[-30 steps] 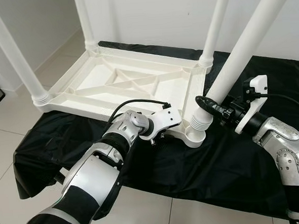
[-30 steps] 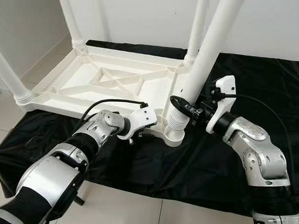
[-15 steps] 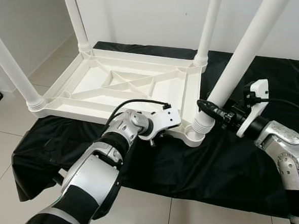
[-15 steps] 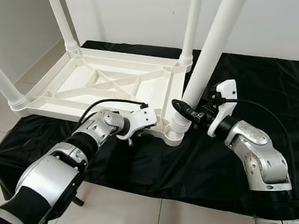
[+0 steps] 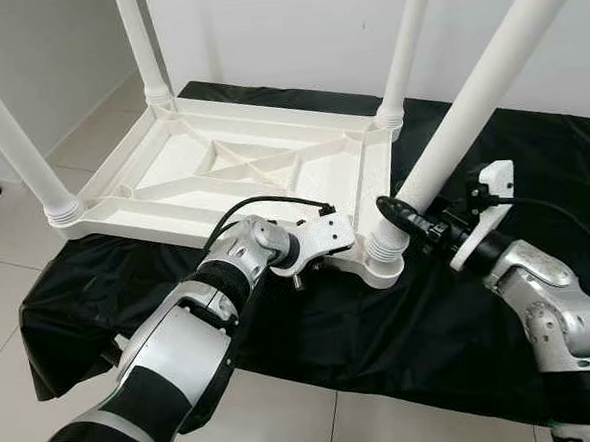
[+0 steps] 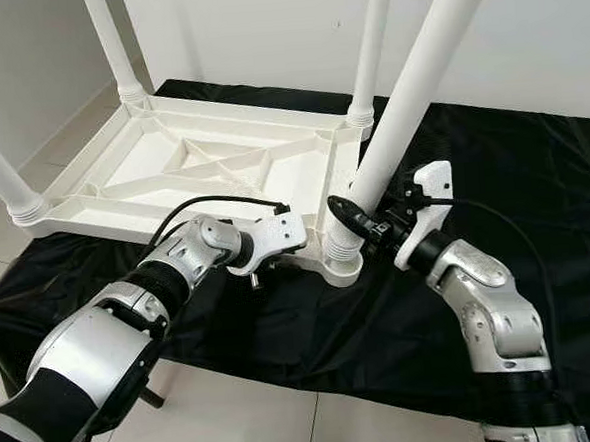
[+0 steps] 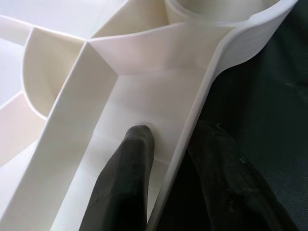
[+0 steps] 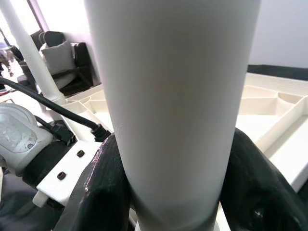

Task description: Building children table

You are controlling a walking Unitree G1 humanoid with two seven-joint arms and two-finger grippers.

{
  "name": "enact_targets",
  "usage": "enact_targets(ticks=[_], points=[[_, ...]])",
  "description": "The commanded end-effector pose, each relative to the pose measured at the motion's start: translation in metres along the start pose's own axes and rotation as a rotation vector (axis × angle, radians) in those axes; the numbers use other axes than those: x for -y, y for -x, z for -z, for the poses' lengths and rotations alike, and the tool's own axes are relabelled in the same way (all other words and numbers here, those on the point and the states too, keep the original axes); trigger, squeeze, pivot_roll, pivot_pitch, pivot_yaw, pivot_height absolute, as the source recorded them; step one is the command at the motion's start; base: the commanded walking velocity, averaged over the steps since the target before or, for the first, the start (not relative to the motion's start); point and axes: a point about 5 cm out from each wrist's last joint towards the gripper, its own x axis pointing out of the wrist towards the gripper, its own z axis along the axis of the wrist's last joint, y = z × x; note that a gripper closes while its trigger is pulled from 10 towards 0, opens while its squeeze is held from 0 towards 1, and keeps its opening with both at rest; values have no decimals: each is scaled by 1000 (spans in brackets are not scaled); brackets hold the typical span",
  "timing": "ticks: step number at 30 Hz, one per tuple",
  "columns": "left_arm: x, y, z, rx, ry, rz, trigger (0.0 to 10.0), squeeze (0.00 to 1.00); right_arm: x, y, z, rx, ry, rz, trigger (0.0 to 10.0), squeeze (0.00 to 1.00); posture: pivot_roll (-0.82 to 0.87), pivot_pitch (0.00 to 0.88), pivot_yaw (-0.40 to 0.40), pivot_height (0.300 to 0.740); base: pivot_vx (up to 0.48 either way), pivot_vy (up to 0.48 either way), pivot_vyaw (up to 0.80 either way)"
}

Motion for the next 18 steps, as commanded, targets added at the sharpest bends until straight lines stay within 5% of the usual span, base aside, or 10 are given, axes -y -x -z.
enact_targets(ticks=[1, 18], points=[[11, -4, 13, 1, 64, 48, 10000, 0, 1, -2, -1, 12, 8, -13, 10000, 0, -76, 59, 1, 740, 0, 0, 0], [9, 1, 11, 34, 36, 52, 10000, 0, 8, 0, 11, -39, 14, -22, 10000, 0, -84, 47, -1, 740, 0, 0, 0]])
